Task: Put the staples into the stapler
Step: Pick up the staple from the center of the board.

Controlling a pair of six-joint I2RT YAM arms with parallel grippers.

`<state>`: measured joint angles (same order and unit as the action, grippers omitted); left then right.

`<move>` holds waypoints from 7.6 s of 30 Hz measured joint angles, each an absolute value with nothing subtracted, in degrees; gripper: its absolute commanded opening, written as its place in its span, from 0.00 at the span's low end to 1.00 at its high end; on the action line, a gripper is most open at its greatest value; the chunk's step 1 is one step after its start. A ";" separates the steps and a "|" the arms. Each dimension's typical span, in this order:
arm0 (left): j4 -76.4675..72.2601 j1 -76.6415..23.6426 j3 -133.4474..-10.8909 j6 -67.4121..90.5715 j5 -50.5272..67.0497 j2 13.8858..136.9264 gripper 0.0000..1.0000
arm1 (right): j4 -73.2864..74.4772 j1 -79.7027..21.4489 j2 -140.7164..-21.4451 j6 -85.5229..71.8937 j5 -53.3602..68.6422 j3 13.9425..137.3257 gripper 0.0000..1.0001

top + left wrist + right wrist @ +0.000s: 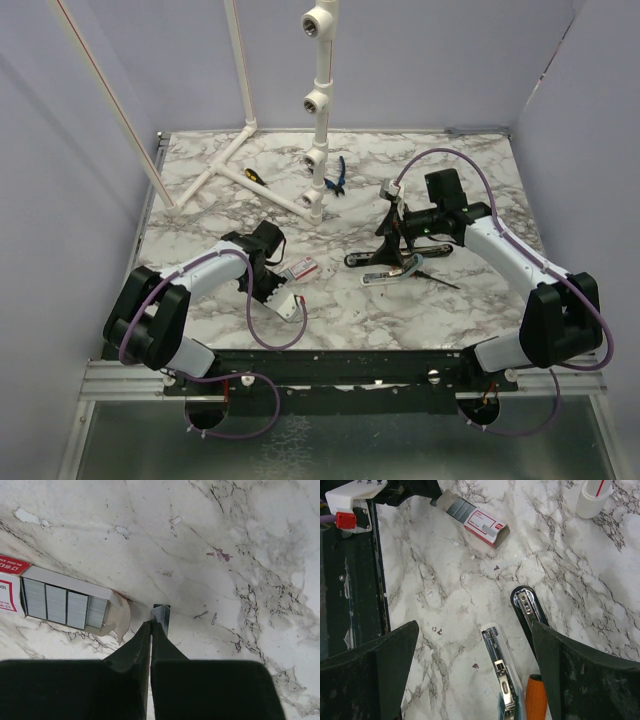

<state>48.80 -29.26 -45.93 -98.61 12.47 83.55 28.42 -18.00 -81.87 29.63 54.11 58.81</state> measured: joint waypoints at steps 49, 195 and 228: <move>31.29 -32.03 -60.64 -38.50 43.33 82.15 0.00 | 22.81 -18.00 -70.59 29.15 56.66 58.78 1.00; 18.11 -36.62 -69.49 -12.78 63.37 88.97 0.72 | 37.19 -19.92 -67.75 47.59 64.12 61.95 0.01; 18.06 -38.72 -77.17 4.86 75.77 98.32 0.46 | 40.10 -20.95 -64.49 58.11 65.69 58.30 0.01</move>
